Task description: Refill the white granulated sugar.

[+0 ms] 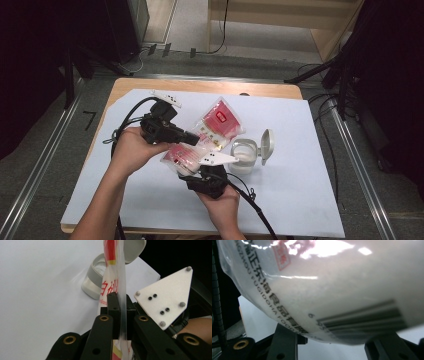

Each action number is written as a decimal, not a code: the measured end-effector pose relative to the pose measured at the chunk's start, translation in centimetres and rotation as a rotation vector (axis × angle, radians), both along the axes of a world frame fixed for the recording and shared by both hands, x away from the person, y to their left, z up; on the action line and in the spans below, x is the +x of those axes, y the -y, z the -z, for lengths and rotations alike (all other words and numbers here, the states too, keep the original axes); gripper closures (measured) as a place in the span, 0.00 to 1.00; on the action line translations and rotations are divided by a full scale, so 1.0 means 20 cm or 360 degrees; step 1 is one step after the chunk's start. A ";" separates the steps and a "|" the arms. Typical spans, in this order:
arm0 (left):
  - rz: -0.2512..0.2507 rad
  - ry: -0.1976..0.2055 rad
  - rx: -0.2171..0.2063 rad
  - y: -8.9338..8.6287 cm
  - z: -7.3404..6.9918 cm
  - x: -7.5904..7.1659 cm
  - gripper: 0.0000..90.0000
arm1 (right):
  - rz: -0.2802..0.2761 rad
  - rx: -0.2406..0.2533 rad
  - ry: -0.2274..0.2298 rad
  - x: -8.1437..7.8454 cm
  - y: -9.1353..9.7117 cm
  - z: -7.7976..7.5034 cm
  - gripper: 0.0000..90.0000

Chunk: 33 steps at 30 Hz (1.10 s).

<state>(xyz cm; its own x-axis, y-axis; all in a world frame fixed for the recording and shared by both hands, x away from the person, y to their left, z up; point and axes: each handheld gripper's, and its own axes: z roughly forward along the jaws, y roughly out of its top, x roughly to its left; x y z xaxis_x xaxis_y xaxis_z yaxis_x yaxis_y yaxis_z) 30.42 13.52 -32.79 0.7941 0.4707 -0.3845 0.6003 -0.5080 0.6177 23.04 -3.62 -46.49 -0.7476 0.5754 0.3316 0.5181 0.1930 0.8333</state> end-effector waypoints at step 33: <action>0.0040 0.0052 0.0016 -0.13 0.05 -0.08 1.00 | 0.0156 -0.0075 -0.0016 0.08 0.11 0.04 0.66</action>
